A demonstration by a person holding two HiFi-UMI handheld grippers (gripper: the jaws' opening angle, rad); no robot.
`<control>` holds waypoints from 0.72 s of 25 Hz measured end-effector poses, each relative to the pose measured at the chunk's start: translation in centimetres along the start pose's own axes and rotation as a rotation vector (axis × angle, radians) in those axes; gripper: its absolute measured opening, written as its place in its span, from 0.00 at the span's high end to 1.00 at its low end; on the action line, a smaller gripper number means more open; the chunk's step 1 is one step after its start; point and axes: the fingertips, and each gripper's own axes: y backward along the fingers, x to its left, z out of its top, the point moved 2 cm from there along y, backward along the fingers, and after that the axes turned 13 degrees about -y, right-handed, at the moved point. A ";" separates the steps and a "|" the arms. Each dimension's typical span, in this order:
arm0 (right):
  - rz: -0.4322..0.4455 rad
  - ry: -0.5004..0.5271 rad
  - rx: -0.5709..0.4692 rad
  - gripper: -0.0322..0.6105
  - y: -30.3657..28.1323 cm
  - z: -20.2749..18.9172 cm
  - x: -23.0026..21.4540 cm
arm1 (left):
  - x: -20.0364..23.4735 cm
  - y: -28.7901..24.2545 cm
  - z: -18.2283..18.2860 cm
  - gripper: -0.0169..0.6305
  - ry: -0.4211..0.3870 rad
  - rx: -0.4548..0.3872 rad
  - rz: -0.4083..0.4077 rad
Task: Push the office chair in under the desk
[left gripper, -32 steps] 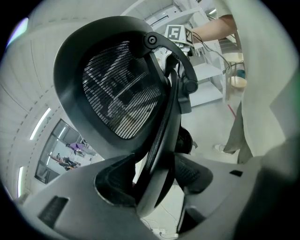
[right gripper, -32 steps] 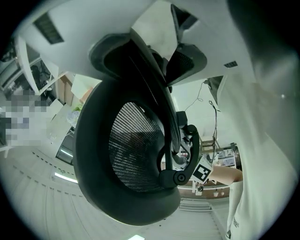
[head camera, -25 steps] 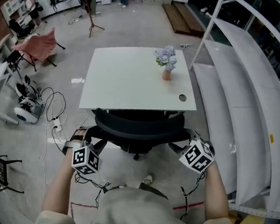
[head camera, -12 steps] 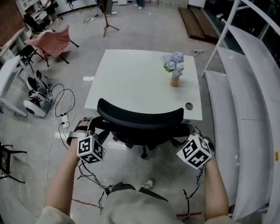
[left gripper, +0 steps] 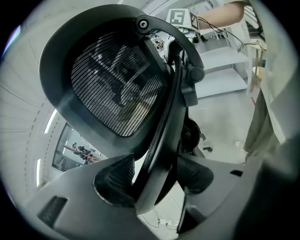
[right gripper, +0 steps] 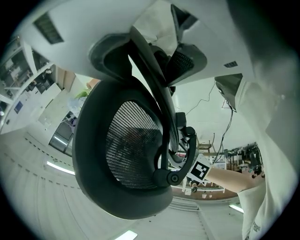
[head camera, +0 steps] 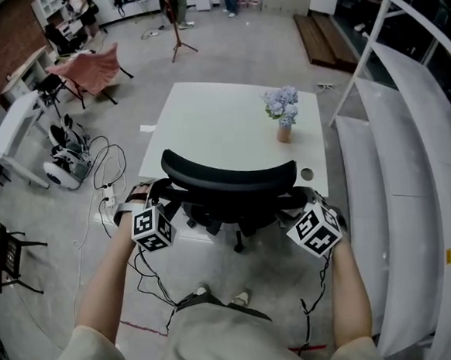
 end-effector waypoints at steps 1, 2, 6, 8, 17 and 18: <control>-0.001 -0.001 -0.001 0.58 -0.1 0.1 -0.1 | 0.1 -0.1 -0.1 0.58 -0.001 -0.001 0.000; -0.002 -0.004 -0.001 0.58 -0.2 0.2 -0.1 | 0.2 -0.2 -0.2 0.58 -0.003 -0.003 0.001; -0.011 -0.017 0.000 0.58 -0.4 0.6 0.0 | 0.8 -0.4 -0.7 0.58 -0.011 -0.008 0.003; -0.019 -0.022 -0.001 0.58 -0.6 0.8 -0.1 | 1.1 -0.7 -0.8 0.58 -0.015 -0.013 0.001; -0.054 -0.030 -0.009 0.57 -1.7 1.3 -0.5 | 1.9 -1.8 -1.7 0.58 -0.026 -0.024 -0.012; -0.057 -0.031 -0.010 0.56 -1.8 1.4 -0.6 | 2.0 -1.9 -1.7 0.57 -0.028 -0.026 -0.010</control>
